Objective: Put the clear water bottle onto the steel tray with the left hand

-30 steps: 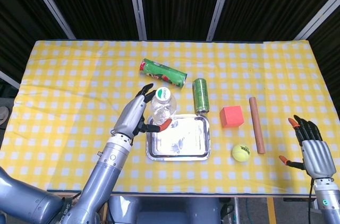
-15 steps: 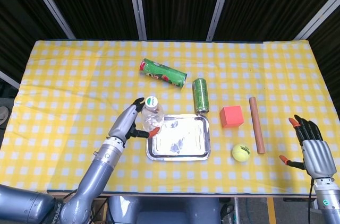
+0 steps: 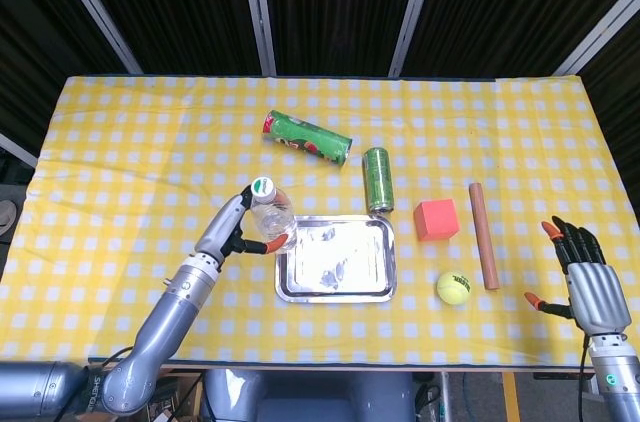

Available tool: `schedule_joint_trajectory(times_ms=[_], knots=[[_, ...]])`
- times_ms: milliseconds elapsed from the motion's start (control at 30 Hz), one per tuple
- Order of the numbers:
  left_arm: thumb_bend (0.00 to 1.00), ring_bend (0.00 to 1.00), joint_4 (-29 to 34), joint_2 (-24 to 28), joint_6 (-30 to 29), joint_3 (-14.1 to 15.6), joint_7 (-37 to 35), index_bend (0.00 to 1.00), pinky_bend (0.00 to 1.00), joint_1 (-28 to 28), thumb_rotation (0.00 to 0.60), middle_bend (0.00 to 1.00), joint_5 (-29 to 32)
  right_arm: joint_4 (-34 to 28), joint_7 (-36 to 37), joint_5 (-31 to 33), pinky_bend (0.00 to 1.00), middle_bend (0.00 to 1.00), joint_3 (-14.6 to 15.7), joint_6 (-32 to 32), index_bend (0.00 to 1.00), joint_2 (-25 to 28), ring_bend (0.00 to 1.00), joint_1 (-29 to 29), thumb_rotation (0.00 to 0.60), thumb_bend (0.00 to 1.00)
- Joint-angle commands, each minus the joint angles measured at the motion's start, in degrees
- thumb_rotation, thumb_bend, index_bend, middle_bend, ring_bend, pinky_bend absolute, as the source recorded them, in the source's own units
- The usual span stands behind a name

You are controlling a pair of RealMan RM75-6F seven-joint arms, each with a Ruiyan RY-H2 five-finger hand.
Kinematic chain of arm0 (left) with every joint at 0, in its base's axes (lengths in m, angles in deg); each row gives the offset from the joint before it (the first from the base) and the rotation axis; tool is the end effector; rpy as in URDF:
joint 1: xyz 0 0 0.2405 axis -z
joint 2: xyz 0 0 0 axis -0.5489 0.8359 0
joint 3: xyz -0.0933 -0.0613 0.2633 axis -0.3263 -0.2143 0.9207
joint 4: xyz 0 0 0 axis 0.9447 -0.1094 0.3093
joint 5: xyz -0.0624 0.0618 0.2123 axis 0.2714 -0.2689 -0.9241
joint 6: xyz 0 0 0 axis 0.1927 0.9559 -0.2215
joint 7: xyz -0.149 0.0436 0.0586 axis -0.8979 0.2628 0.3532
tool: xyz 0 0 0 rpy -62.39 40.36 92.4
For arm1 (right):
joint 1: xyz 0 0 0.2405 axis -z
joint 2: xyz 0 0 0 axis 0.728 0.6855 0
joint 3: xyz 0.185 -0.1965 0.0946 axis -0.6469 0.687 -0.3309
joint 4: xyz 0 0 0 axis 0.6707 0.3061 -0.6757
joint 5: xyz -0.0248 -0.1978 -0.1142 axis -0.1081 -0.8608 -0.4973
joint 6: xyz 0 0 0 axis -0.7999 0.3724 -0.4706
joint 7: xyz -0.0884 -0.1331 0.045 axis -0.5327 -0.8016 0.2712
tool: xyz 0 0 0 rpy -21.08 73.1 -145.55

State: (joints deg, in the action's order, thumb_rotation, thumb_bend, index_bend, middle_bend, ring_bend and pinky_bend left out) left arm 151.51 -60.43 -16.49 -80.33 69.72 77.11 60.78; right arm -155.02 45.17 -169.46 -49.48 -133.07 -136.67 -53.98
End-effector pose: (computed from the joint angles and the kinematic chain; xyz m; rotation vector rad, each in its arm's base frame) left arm -0.0405 0.3363 0.0204 -1.3151 -1.9214 -1.3505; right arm -0.3628 -0.2274 0.1473 1.3840 -0.9957 0.9643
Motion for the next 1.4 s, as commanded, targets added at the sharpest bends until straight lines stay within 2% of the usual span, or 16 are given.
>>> schedule_joint_trajectory(times_ms=[33, 200, 333, 467, 567, 633, 733, 867, 967, 1067, 1167, 1300, 1400], knots=[[0.48, 0.01, 5.5, 2.7, -3.6, -3.7, 4.4, 0.52, 0.01, 3.4, 0.600, 0.46, 5.0, 0.0, 0.0, 0.0, 0.00, 0.00, 0.0, 0.0, 0.01, 0.0, 0.00, 0.0, 0.600, 0.05], [0.48, 0.01, 11.3, 6.5, -8.5, -10.1, 8.5, 0.53, 0.01, 8.4, 0.600, 0.47, 16.2, -0.1, -0.1, 0.0, 0.00, 0.00, 0.0, 0.0, 0.01, 0.1, 0.00, 0.0, 0.600, 0.05], [0.48, 0.01, 11.6, 8.1, -12.2, -15.3, 10.7, 0.53, 0.01, 13.3, 0.600, 0.47, 23.0, 0.0, -0.1, 0.0, 0.00, 0.00, 0.0, 0.2, 0.01, 0.0, 0.00, -0.1, 0.600, 0.05], [0.48, 0.01, 11.6, 9.3, -13.7, -19.4, 10.8, 0.53, 0.01, 16.3, 0.600, 0.47, 27.1, 0.0, -0.4, 0.1, 0.00, 0.00, 0.0, 0.4, 0.01, -0.1, 0.00, -0.2, 0.600, 0.05], [0.48, 0.01, 11.6, 10.5, -14.9, -21.5, 11.3, 0.53, 0.01, 18.5, 0.600, 0.47, 30.3, 0.1, -0.4, 0.1, 0.00, 0.00, 0.1, 0.3, 0.01, -0.3, 0.00, -0.1, 0.600, 0.05], [0.48, 0.01, 11.6, 11.1, -15.2, -21.4, 12.0, 0.53, 0.01, 19.5, 0.600, 0.47, 32.0, 0.2, -0.4, 0.0, 0.00, 0.00, 0.2, 0.3, 0.01, -0.4, 0.00, -0.1, 0.600, 0.05], [0.48, 0.01, 11.6, 11.3, -14.5, -19.4, 11.9, 0.53, 0.01, 19.4, 0.600, 0.47, 32.5, 0.4, -0.4, -0.2, 0.00, 0.00, 0.5, -0.1, 0.01, -0.6, 0.00, 0.3, 0.600, 0.05], [0.48, 0.01, 11.6, 11.0, -11.7, -13.6, 11.0, 0.53, 0.01, 16.7, 0.600, 0.47, 28.5, 0.1, -0.3, -0.1, 0.00, 0.00, 0.1, 0.1, 0.01, -0.4, 0.00, 0.0, 0.600, 0.05], [0.49, 0.01, 11.6, 10.8, -9.5, -8.2, 10.0, 0.54, 0.01, 13.5, 0.600, 0.48, 23.3, -0.2, -0.2, 0.0, 0.00, 0.00, 0.0, 0.0, 0.01, -0.1, 0.00, 0.0, 0.600, 0.05], [0.49, 0.01, 11.6, 10.8, -8.9, -1.6, 8.2, 0.54, 0.01, 8.9, 0.600, 0.48, 15.7, -0.4, 0.1, 0.0, 0.00, 0.00, 0.1, 0.1, 0.01, 0.0, 0.00, 0.0, 0.600, 0.05], [0.50, 0.01, 9.3, 10.3, -7.2, 3.5, 4.5, 0.54, 0.01, 4.6, 0.600, 0.48, 7.9, -0.7, 1.0, -0.2, 0.00, 0.00, 0.3, 0.4, 0.01, 0.3, 0.00, 0.0, 0.600, 0.05], [0.51, 0.01, 4.3, 9.9, -2.1, 6.9, -3.3, 0.54, 0.01, -0.5, 0.600, 0.48, -0.5, -0.6, 1.3, -0.2, 0.00, 0.00, 0.2, 0.2, 0.01, 0.4, 0.00, 0.0, 0.600, 0.05], [0.51, 0.01, 1.0, 9.6, 0.6, 8.1, -8.0, 0.55, 0.01, -3.0, 0.600, 0.49, -4.8, -0.7, 1.4, -0.3, 0.00, 0.00, 0.2, 0.0, 0.01, 0.5, 0.00, 0.1, 0.600, 0.05]])
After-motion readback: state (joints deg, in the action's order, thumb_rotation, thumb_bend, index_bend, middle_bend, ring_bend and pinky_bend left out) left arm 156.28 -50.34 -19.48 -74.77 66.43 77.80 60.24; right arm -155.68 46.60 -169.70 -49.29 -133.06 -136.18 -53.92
